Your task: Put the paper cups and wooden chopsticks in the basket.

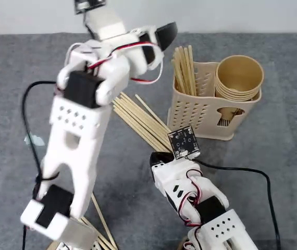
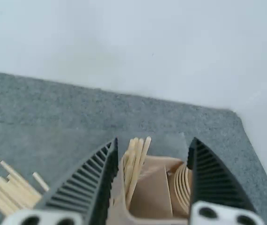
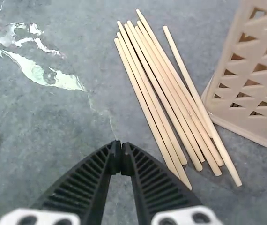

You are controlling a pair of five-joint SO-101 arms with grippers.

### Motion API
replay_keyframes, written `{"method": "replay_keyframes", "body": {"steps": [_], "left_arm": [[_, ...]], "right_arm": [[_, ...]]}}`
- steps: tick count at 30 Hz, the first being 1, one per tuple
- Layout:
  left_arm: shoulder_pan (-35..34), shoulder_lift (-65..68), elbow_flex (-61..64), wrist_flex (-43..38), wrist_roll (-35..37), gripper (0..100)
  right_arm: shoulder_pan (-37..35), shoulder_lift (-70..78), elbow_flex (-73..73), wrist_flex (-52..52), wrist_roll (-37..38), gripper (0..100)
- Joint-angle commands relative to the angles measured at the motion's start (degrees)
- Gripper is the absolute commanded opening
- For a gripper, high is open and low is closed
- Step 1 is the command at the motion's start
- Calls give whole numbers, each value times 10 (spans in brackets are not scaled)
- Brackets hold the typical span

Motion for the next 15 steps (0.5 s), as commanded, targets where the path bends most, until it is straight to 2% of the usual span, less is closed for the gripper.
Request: {"method": "replay_keyframes", "body": {"steps": [1,5,8,12,15], "left_arm": [[-18,-70,-7,84,-8,235],[-64,-109,-7,168,-8,229],[-110,-126,-7,209,-25,165],[-162,-134,-4,256,-78,6],[-216,-150,49,256,-87,12]], "right_arm": [[8,-13,-8,-9,0,11],[8,-13,-9,-8,35,11],[7,-13,-14,7,50,11],[5,-8,-77,102,48,12],[5,-8,-113,156,47,12]]}}
